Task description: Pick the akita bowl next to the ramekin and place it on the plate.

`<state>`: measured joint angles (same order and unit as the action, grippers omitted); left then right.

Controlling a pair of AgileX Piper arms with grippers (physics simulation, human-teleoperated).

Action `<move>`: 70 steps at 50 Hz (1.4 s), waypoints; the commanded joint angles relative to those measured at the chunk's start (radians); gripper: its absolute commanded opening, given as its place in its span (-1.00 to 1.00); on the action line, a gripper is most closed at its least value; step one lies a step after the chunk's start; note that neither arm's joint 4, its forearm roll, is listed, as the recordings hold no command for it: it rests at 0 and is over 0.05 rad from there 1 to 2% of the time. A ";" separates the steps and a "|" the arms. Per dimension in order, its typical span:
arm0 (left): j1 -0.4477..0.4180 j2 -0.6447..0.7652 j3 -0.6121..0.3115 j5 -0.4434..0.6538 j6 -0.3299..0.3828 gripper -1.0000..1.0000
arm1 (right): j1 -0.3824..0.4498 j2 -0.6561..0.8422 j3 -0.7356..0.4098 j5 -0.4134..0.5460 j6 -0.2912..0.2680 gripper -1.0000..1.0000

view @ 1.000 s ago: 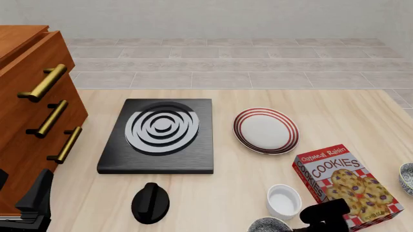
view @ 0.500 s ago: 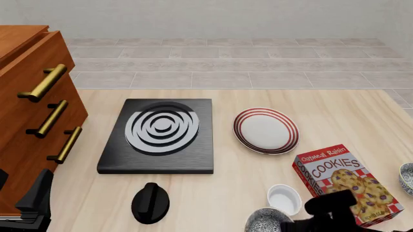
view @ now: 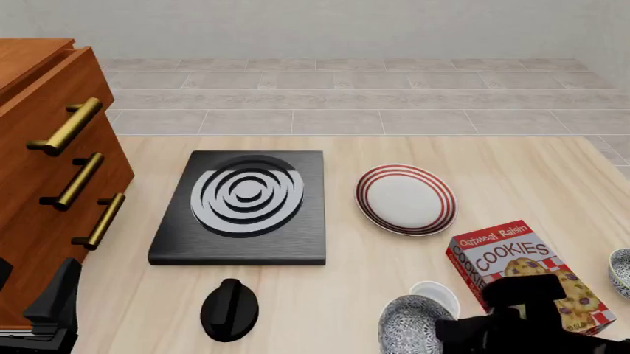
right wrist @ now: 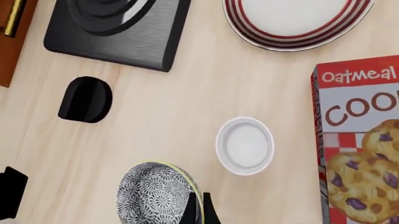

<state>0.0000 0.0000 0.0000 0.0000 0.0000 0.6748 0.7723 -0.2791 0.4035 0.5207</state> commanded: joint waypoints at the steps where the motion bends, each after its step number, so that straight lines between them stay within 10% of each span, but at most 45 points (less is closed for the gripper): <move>1: 0.000 0.000 0.000 0.000 0.000 1.00 | -0.040 -0.012 -0.019 0.028 0.039 -1.00; 70: 0.000 0.000 0.000 0.000 0.000 1.00 | -0.284 0.178 -0.272 0.086 0.003 -1.00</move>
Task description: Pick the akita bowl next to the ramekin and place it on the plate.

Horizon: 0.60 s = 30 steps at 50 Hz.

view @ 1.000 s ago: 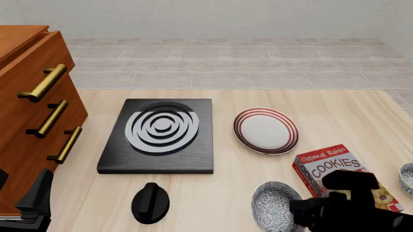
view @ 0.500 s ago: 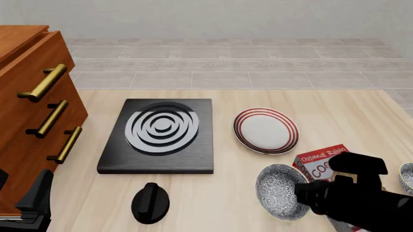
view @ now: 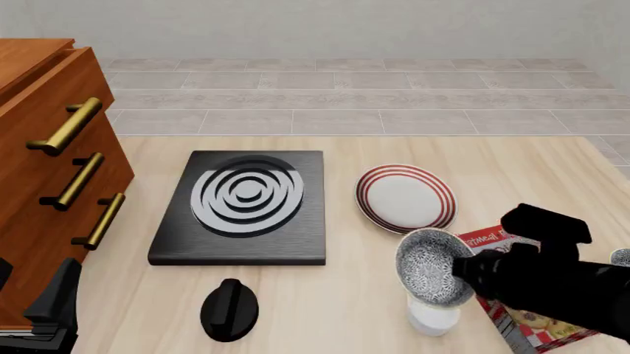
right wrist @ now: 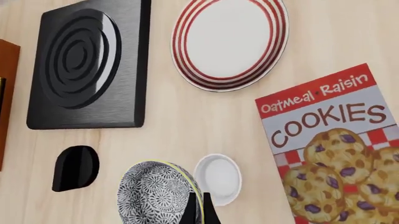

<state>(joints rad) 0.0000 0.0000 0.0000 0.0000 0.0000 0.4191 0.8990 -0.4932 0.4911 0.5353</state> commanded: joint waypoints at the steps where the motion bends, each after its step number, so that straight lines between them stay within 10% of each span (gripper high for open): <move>1: 0.000 0.000 0.000 0.000 0.000 1.00 | -0.031 0.055 -0.061 -0.003 -0.011 -1.00; 30: 0.000 0.000 0.000 0.000 0.000 1.00 | -0.099 0.170 -0.179 -0.036 0.021 -1.00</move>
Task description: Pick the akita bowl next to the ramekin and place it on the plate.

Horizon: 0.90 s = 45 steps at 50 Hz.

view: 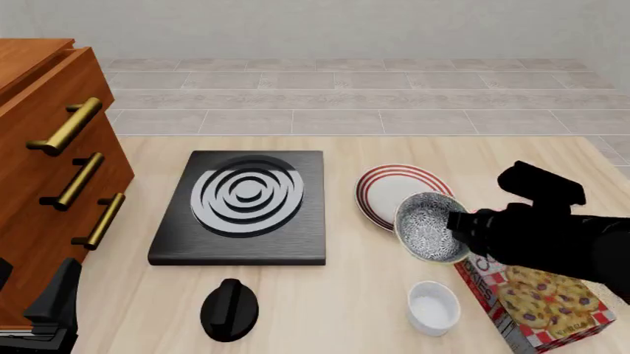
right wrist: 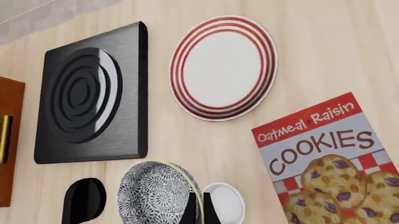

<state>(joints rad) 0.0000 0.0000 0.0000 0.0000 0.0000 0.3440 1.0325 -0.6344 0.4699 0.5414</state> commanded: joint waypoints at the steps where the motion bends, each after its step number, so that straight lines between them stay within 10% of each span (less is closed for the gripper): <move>1: 0.000 0.000 0.000 0.000 0.000 1.00 | -0.028 0.041 -0.037 -0.019 0.023 -1.00; 45: 0.000 0.000 0.000 0.000 0.000 1.00 | -0.081 0.248 -0.144 -0.125 0.021 -1.00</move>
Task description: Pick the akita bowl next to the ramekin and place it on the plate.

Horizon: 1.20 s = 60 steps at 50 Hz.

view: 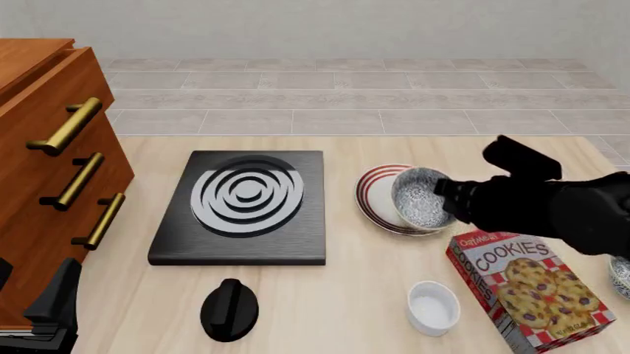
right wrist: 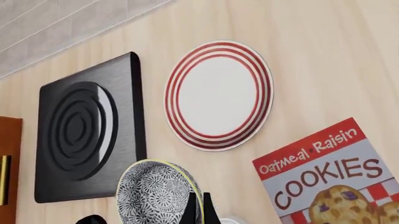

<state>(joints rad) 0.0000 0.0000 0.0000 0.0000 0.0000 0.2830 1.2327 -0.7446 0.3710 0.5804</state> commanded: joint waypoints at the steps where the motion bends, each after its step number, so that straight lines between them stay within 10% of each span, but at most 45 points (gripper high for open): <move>1: 0.000 0.000 0.000 0.000 0.000 1.00 | -0.022 0.050 -0.037 -0.026 -0.019 -1.00; 60: 0.000 0.000 0.000 0.000 0.000 1.00 | -0.092 0.296 -0.101 -0.159 -0.097 -1.00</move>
<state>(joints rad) 0.0000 0.0000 0.0000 0.0000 0.0000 0.1953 1.4981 -0.8312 0.2302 0.4905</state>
